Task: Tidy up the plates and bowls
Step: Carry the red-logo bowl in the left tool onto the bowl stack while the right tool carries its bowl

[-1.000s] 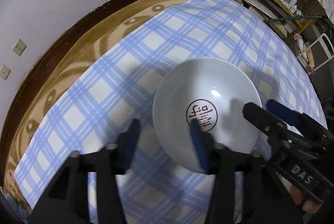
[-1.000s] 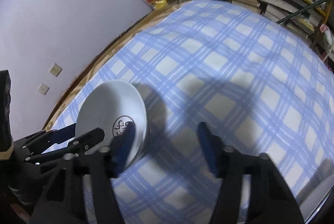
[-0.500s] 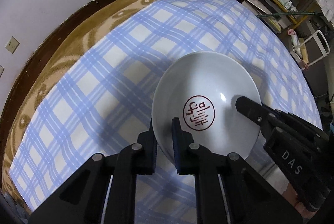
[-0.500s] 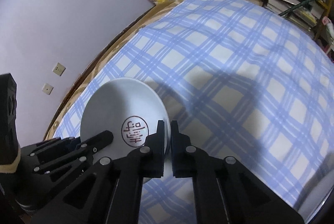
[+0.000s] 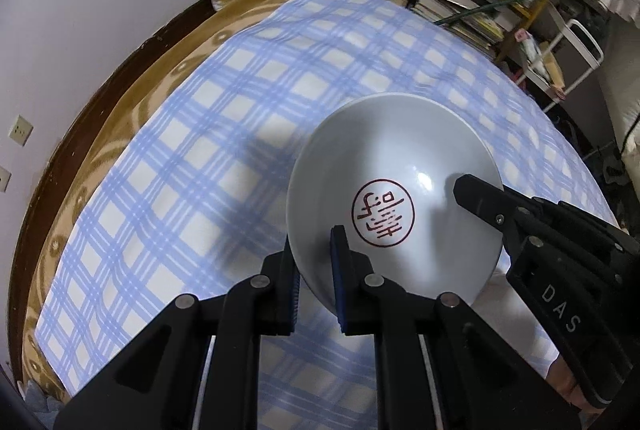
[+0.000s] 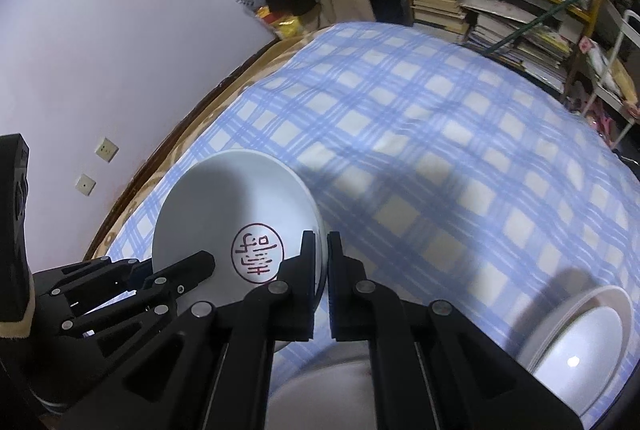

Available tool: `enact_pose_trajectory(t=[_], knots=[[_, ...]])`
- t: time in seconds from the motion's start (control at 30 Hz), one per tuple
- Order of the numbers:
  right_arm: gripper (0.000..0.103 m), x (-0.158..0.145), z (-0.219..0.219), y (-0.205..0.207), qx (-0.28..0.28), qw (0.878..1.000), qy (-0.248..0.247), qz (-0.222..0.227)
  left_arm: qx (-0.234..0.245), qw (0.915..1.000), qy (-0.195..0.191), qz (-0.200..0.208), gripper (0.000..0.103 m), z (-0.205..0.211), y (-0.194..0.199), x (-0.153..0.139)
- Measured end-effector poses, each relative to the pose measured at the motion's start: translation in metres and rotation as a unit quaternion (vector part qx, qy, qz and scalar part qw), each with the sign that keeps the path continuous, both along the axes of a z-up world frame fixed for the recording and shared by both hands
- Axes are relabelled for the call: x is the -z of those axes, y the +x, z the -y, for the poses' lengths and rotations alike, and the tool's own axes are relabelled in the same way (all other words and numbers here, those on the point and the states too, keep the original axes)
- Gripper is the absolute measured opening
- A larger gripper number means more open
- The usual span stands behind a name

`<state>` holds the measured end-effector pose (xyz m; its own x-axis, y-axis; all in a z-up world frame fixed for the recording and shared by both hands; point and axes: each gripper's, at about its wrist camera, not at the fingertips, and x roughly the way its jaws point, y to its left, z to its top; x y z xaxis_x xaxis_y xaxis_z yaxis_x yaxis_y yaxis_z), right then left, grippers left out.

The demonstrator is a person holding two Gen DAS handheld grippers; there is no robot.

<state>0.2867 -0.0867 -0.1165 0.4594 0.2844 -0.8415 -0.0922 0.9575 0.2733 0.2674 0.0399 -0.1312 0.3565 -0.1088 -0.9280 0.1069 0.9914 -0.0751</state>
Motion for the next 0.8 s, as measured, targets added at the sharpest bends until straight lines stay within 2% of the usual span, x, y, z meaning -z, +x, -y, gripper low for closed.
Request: enact_pose_trajectory(t=[0.2,0.47,0.8], knots=[[0.007,-0.016,0.041,-0.023,0.024,1.0,-0.004,0.009,0.032,0.9994,0.008,0.008,0.014,0.045,-0.016,-0.018],[0.007,-0.033,0.104,-0.059,0.069,0.997,-0.016,0.02,0.076,0.9969,-0.005,0.018,0.014,0.107,-0.039,-0.03],[0.008,-0.03,0.173,-0.104,0.122,0.992,-0.024,0.014,0.126,0.9917,-0.003,0.027,0.014,0.181,-0.064,-0.031]])
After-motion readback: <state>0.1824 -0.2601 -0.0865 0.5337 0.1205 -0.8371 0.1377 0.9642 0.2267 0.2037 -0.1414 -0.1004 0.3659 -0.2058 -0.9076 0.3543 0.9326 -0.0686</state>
